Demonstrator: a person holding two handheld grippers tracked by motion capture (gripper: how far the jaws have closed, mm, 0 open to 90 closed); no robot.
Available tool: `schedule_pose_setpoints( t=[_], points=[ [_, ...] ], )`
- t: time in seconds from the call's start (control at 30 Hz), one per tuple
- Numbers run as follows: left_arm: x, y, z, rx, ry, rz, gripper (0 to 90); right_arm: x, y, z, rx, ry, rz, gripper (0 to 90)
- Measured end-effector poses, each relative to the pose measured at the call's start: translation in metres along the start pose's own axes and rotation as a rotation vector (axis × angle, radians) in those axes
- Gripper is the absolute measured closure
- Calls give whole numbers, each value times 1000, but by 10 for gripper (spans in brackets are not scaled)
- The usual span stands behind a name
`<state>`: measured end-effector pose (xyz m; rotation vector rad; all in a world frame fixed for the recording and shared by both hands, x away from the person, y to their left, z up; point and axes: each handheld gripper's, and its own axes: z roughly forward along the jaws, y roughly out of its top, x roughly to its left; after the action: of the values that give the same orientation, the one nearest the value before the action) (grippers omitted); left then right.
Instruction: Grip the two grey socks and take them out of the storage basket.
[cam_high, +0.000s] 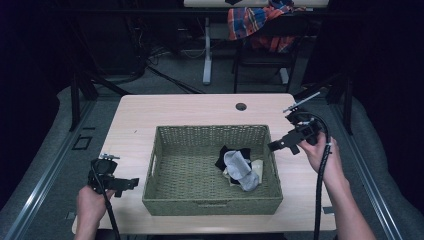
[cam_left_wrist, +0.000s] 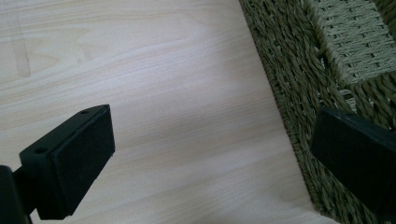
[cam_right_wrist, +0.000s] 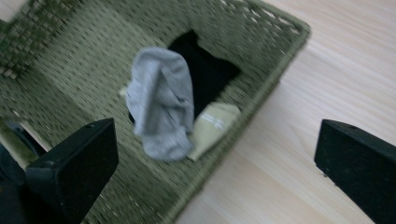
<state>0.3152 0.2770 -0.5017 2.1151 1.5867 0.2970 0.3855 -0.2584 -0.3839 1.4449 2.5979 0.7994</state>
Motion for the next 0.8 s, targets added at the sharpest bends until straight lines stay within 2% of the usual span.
schedule_pose_setpoints(
  t=[0.07,0.1,0.17,0.27,0.4,0.43,0.5,0.53,0.63,0.8],
  points=[
    [0,0,0,0,0,0,2,6,5,6,16,5,-10,0],
    [0,0,0,-1,0,-1,2,11,10,13,44,7,-29,0],
    [0,0,0,0,-1,0,2,14,12,15,44,15,-28,0],
    [0,0,0,-1,-3,0,2,21,19,26,85,16,-55,0],
    [0,0,0,-1,-2,0,2,25,25,32,93,11,-67,0],
    [0,0,0,2,-3,2,2,29,28,39,93,26,-67,0],
    [0,0,0,3,-3,3,2,31,29,41,97,30,-71,0],
    [0,0,0,4,-3,4,2,34,29,48,113,43,-84,0],
    [0,0,0,2,-2,3,2,39,28,55,120,46,-91,3],
    [0,0,0,-1,-3,3,2,49,25,70,143,41,-120,149]
  ],
)
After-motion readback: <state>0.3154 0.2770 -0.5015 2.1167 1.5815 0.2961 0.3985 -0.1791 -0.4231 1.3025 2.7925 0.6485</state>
